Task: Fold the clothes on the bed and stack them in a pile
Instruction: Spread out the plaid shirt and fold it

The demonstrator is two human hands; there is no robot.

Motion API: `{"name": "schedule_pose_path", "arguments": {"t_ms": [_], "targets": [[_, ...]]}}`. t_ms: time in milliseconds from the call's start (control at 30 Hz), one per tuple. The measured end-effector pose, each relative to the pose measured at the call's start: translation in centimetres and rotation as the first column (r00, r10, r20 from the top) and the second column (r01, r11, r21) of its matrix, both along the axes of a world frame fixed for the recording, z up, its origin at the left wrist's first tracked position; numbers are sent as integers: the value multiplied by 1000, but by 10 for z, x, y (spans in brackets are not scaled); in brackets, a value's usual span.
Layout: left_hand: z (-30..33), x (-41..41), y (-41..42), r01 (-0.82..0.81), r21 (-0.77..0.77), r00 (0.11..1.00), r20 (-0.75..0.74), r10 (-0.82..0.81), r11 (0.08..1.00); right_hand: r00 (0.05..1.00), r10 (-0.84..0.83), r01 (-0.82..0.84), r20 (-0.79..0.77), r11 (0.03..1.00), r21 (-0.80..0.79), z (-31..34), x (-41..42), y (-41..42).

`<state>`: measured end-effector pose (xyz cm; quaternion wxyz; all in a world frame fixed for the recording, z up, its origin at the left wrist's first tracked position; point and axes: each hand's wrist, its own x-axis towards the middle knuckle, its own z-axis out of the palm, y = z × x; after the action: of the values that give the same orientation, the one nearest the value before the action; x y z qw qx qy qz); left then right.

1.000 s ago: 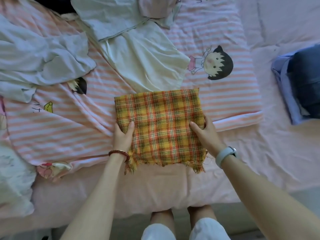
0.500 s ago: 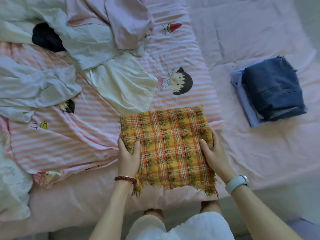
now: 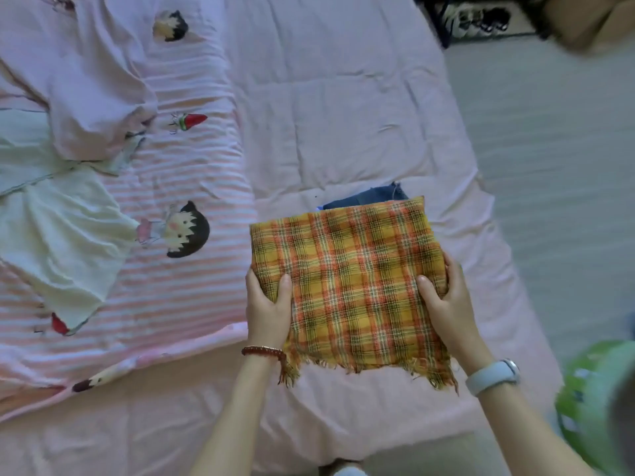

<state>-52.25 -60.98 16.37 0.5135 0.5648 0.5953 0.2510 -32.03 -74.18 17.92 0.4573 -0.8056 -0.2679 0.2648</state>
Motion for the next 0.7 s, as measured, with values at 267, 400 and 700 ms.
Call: {"name": "schedule_pose_path", "arguments": {"t_ms": [267, 400, 700], "targets": [[-55, 115, 27, -62, -8, 995, 80, 62, 998, 998, 57, -57, 18, 998, 4, -39, 130, 46], [-100, 128, 28, 5, -208, 991, -130, -33, 978, 979, 195, -169, 50, 930, -326, -89, 150, 61], [-86, 162, 8, 644, 354, 631, -747, -210, 678, 581, 486, -222, 653, 867, -447, -111, 118, 69]]}}
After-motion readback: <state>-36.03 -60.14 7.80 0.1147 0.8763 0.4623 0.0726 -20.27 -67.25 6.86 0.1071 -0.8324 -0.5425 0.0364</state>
